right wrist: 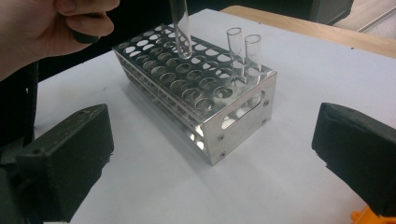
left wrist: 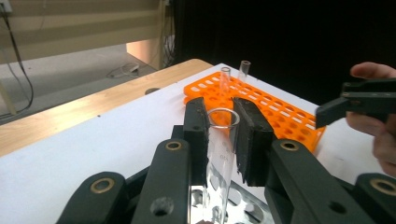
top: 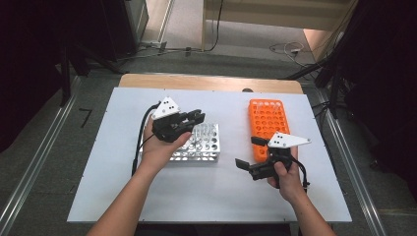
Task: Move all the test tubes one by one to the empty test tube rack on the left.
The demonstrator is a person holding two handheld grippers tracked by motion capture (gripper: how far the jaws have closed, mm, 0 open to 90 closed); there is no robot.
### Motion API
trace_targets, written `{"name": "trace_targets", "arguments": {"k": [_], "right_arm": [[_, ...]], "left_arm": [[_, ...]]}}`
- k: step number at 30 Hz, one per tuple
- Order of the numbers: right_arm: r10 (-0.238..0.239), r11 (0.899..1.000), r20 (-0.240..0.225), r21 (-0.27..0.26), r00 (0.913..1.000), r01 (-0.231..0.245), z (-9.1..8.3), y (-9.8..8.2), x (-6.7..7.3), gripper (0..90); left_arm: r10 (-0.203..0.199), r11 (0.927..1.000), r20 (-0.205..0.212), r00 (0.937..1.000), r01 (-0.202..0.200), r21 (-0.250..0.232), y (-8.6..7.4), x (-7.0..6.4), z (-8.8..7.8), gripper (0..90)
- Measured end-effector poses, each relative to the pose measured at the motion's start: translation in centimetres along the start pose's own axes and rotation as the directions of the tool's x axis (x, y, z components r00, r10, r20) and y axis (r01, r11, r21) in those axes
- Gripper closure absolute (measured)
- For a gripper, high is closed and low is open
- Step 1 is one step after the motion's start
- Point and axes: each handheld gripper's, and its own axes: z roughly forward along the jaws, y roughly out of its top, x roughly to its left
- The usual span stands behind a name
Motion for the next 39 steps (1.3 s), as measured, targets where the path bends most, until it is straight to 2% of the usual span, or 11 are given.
{"name": "trace_targets", "arguments": {"k": [20, 29, 39], "right_arm": [[0.012, 1.0, 0.006, -0.012, 0.9999, -0.012, -0.5, -0.1, -0.7, 0.0], [0.012, 1.0, 0.006, -0.015, 0.9999, -0.012, -0.6, -0.1, -0.7, 0.0], [0.012, 1.0, 0.005, -0.018, 0.9999, -0.012, -0.7, -0.1, -0.8, 0.0]], "left_arm": [[-0.035, 0.9994, -0.069, 0.997, 0.035, -0.003, -0.5, 2.0, 2.6, 75.1], [-0.042, 0.9991, -0.095, 0.9946, 0.042, 0.0, -0.9, 2.3, 3.6, 75.1], [-0.036, 0.9985, -0.107, 0.9936, 0.04, 0.037, -1.4, 2.3, 4.2, 75.0]]}}
